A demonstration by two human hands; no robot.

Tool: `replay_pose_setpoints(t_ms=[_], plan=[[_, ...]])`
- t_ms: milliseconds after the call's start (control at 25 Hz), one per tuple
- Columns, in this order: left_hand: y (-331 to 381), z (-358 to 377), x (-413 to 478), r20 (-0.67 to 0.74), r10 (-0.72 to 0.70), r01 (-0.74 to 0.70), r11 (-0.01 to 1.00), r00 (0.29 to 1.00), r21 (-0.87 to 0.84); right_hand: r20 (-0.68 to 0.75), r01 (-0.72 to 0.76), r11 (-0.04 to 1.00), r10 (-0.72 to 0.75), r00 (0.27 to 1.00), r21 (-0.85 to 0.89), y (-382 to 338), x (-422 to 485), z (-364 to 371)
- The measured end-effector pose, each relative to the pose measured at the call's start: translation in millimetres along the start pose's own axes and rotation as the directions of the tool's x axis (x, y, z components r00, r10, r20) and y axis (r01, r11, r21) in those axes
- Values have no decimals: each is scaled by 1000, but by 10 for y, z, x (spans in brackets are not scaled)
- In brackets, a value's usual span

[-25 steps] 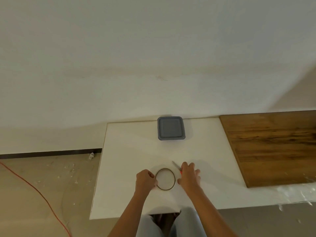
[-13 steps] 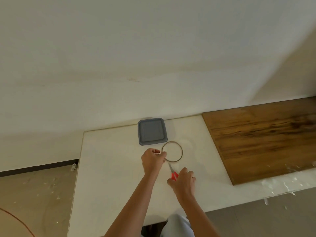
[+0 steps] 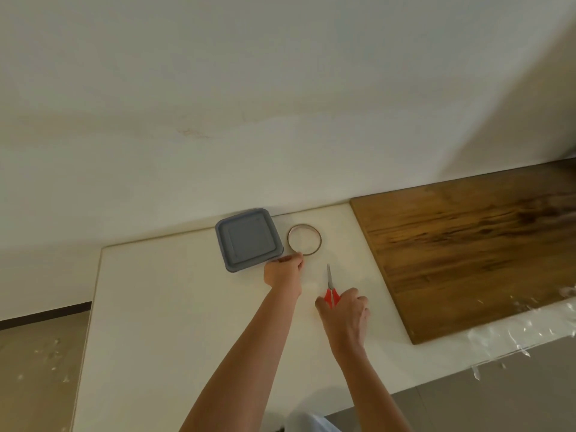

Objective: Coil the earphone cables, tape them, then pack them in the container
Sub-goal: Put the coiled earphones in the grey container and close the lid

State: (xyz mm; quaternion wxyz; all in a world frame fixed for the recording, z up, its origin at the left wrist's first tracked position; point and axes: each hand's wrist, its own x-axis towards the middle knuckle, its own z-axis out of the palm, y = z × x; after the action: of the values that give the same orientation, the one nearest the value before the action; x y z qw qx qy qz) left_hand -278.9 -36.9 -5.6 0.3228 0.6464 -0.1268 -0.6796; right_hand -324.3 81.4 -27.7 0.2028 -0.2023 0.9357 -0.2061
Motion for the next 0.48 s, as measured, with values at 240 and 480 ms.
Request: replay_pose_setpoints(t_ms=[240, 480], plan=[[-106, -98, -41, -35, 138, -119, 934, 990, 336, -73, 39, 998, -36, 997, 41, -172, 328, -78], [-167, -304, 40, 191, 378, -408, 659, 906, 632, -125, 151, 988, -149, 981, 11, -529, 967, -162]])
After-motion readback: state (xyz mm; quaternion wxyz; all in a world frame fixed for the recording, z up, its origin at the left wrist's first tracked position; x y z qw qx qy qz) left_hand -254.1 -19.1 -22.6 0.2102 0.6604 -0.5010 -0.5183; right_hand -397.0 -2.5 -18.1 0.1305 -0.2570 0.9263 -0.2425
